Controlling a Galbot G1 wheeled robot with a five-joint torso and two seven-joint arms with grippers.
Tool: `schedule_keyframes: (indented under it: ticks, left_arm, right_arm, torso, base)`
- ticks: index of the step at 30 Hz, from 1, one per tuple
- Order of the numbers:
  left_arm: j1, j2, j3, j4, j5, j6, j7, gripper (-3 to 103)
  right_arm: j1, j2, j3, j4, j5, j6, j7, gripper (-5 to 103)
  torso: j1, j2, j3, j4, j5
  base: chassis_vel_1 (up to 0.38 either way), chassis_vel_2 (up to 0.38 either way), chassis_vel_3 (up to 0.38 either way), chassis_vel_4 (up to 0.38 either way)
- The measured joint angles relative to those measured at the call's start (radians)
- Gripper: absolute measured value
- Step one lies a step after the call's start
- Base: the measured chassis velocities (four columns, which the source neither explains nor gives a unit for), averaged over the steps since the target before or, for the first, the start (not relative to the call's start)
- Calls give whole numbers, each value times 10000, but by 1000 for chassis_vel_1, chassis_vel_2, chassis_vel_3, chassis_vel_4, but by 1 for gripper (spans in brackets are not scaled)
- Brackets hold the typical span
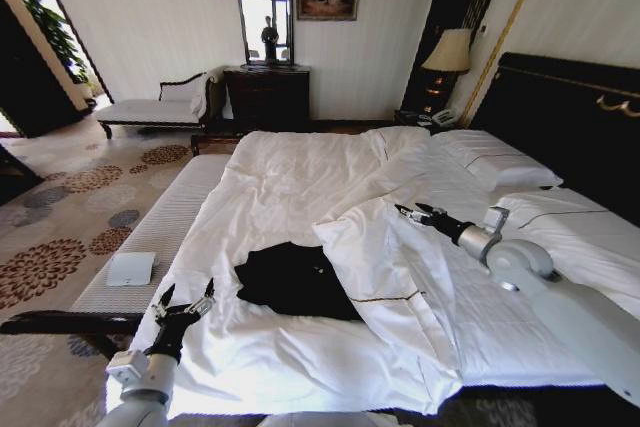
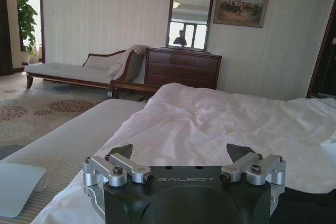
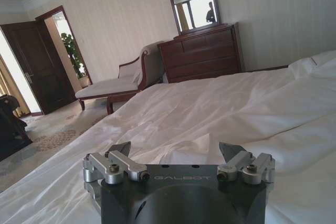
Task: Fold the clothes on the bed.
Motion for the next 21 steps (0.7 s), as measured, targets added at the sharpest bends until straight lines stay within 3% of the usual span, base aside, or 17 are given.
schedule_keyframes:
  ticks: [4, 6, 13, 17, 20, 21]
  left_arm:
    - [42, -90, -7, 1, 67, -33, 15, 100]
    - [40, -132, -8, 10, 124, -36, 3, 100]
    - [3, -126, -86, 26, 131, -36, -11, 100]
    - [10, -146, -157, 44, 130, -36, -37, 100]
    - [25, -167, -157, 59, 128, -64, -37, 100]
    - [25, -167, -157, 59, 128, -64, -37, 100]
  right_arm:
    - [1417, 513, -1188, -806, 45, -129, -88, 93]
    - [2112, 1092, -1776, -1381, -3, -219, -75, 93]
    - [2632, 1880, -2534, -2465, -450, -274, -49, 93]
    - [2500, 1959, -2582, -2585, -632, -284, -61, 84]
    - [2357, 1955, -2502, -2498, -658, -285, -64, 68]
    - [2357, 1955, -2502, -2498, -658, -285, -64, 68]
  torso:
    - [-1, 0, -1, 1, -3]
    - [-1, 0, 0, 6, -3]
    - [1, -1, 0, 1, 0]
    - [0, 0, -2, -2, -2]
    - [-1, 1, -2, -2, -2]
    - [-1, 1, -2, -2, -2]
  base:
    - [0, 0, 0, 0]
    - [0, 0, 0, 0]
    - [0, 0, 0, 0]
    - [0, 0, 0, 0]
    - [0, 0, 0, 0]
    - [0, 0, 0, 0]
